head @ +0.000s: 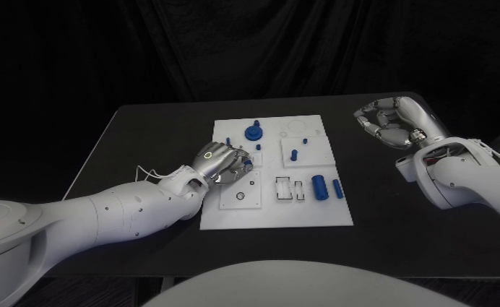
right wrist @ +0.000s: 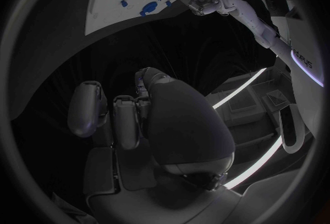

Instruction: Assemble the parts on the task board

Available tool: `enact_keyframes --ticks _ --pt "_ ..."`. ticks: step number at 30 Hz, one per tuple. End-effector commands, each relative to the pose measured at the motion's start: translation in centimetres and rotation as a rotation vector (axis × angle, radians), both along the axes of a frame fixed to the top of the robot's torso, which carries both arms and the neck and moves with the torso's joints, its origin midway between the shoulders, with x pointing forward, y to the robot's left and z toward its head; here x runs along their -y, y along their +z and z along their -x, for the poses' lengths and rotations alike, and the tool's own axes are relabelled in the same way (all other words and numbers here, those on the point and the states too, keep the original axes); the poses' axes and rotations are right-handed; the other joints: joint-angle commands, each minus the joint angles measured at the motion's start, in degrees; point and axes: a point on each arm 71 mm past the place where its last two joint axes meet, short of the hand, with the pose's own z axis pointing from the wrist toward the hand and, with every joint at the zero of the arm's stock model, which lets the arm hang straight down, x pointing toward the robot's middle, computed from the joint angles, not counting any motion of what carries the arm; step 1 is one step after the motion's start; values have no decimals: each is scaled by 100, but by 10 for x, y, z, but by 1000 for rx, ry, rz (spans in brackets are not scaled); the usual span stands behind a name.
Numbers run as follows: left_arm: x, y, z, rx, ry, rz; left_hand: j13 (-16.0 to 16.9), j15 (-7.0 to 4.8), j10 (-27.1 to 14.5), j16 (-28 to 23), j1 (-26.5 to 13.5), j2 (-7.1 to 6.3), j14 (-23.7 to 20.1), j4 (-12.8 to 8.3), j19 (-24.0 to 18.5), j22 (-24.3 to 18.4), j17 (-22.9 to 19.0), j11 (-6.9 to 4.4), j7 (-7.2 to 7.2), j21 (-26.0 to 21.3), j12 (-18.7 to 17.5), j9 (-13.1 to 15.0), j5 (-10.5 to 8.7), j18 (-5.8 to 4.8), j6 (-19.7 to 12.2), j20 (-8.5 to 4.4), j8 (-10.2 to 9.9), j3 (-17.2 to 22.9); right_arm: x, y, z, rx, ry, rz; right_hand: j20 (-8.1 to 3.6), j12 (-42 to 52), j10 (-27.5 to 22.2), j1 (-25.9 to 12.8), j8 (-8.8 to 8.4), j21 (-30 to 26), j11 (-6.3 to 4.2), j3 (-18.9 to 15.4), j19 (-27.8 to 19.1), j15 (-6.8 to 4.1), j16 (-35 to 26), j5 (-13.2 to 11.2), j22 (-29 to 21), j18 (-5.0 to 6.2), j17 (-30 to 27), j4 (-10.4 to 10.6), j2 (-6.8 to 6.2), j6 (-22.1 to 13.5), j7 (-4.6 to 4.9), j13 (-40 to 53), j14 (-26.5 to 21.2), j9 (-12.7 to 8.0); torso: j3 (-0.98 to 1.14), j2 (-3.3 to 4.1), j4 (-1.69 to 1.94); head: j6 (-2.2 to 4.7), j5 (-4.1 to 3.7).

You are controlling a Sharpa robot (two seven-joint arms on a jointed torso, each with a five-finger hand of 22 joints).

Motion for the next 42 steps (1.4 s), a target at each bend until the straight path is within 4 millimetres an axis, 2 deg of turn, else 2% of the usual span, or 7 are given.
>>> enact_keyframes --ticks 1,11,14,24,30,38,42 --pt "3 4 4 44 -23 23 1508 -32 605 15 45 10 595 -146 56 1082 1505 -53 -76 16 20 3 -61 -28 99 -7 31 186 1 0 1 6 -7 0 -6 -19 -37 -9 33 -2 2 25 -30 -21 -20 28 908 47 881 -8 -47 -31 2 268 311 -6 0 0 0 -1 -7" --pt "4 7 9 51 -39 40 1508 -50 605 15 142 -83 595 -214 98 1117 1505 -74 -100 61 20 4 -199 -42 164 -25 68 343 1 0 1 4 -9 0 -6 -21 -42 0 34 -3 2 30 -31 -21 -22 29 908 47 879 -17 -51 -32 3 262 311 -6 -1 -1 0 -1 2" --pt "4 7 10 44 -43 40 1508 -58 605 15 195 -133 595 -260 118 1136 1505 -78 -94 81 20 2 -325 -50 197 -34 87 500 1 0 1 4 -10 0 -6 -18 -37 9 36 -4 2 35 -31 -21 -21 29 908 47 880 -26 -54 -33 4 269 311 -7 -1 0 0 -1 3" --pt "3 12 22 -39 4 65 1508 -42 605 15 192 -232 595 -302 140 1162 1505 -53 -52 101 20 9 -270 -58 223 -27 108 790 2 0 1 1 -11 1 -6 -18 -37 9 36 -4 2 35 -31 -21 -21 29 908 47 880 -26 -54 -33 4 269 311 -7 -1 -1 -1 -1 -8" --pt "0 33 24 -100 107 95 1508 -52 605 15 111 -319 595 -306 194 1192 1505 -64 -60 157 20 22 -223 -72 265 -31 129 980 2 -1 0 -1 -12 2 -6 -18 -36 15 38 -9 4 41 -33 -21 -19 29 907 48 881 -33 -54 -33 6 270 311 -8 -2 -1 0 -1 8" --pt "-7 79 -7 -269 312 152 1508 -71 605 15 9 -341 595 -301 206 1194 1505 -84 -82 155 20 39 -203 -71 268 -45 138 1079 0 -1 -1 -2 -10 2 -6 -18 -36 15 38 -9 4 41 -33 -21 -19 29 907 48 881 -33 -54 -33 6 270 311 -8 4 -16 -9 -1 44" --pt "-9 97 -22 -350 395 152 1508 -97 605 15 -168 -333 595 -308 179 1170 1505 -109 -111 84 20 92 21 -53 229 -70 165 1097 0 -1 -1 -2 -9 2 -6 -19 -39 14 39 -11 6 44 -33 -21 -20 28 906 49 880 -35 -53 -33 8 266 311 -8 12 -26 -13 -1 41"
